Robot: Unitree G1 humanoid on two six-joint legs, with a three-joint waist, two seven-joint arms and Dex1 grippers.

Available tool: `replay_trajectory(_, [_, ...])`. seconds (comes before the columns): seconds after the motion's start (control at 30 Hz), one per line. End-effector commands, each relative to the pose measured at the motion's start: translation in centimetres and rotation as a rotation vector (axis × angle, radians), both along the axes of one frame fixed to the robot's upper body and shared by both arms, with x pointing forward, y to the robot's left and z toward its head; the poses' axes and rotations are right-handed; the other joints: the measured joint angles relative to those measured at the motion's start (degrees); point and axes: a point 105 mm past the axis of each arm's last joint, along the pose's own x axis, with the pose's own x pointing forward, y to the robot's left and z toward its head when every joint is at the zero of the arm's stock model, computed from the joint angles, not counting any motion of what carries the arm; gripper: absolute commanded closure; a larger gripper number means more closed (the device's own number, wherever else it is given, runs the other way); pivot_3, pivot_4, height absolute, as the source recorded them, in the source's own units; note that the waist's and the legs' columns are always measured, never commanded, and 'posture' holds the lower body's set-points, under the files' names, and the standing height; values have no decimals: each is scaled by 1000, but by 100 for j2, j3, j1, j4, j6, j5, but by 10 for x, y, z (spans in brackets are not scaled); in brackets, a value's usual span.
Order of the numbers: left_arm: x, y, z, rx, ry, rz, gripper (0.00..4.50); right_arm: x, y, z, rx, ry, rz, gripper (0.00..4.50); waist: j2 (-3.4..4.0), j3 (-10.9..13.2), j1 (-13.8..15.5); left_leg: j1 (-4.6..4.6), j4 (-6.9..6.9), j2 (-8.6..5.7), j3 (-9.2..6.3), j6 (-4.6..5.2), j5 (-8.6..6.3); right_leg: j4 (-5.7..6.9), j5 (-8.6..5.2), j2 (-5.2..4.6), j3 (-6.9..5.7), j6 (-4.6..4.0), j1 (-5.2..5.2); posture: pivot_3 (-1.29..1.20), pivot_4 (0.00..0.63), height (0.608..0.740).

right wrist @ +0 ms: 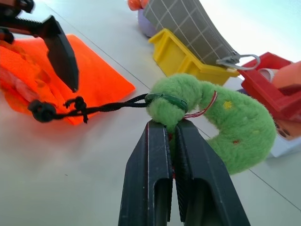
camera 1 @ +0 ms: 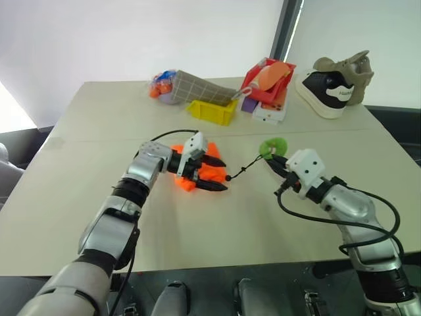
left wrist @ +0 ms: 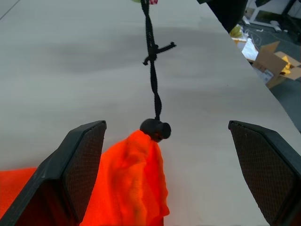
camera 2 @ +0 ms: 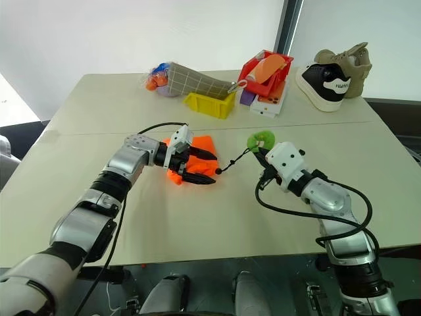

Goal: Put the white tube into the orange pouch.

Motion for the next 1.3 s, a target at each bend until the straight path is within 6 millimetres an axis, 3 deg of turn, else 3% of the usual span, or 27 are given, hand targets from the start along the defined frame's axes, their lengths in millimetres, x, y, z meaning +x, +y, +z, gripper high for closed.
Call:
replay_trajectory(0.03, [4,-4,7,-13,31,3,52,-7,12,18,19,-76,63,4500,0,0,0,0,1,0,0,0,0,0,0,0,0,0,0,0,150,740])
replay_trajectory(0.3, [-2,-14,-5,38,85,-63,52,-14,18,21,31,-90,103,4500,0,0,2,0,2,0,0,0,0,1,7,1,0,12,1,0,150,740])
replay_trajectory(0.7, [-4,-16,-5,56,110,-106,52,-18,17,18,22,-88,96,4500,-1,0,-2,0,2,0,0,0,0,2,7,1,0,13,0,0,150,740])
replay_trajectory(0.8, [-4,-13,-6,65,117,-107,877,-18,17,18,22,-90,95,4500,-1,0,0,0,2,0,0,0,0,2,7,1,0,13,0,0,150,740])
replay_trajectory(0.97, [-4,-8,-8,79,111,-104,3528,-17,17,18,21,-93,97,4500,-1,0,-2,0,2,0,0,0,0,2,8,1,0,13,0,0,150,740])
replay_trajectory(1.03, [-3,-7,-7,71,107,-92,4274,-17,18,19,20,-94,98,4500,-1,0,0,0,2,0,0,0,0,3,8,1,0,14,1,0,150,740])
replay_trajectory(1.3, [6,-4,-6,44,31,-13,4291,-3,9,19,-18,-118,18,4500,-1,0,-3,1,3,0,0,0,0,5,8,1,0,14,0,0,150,740])
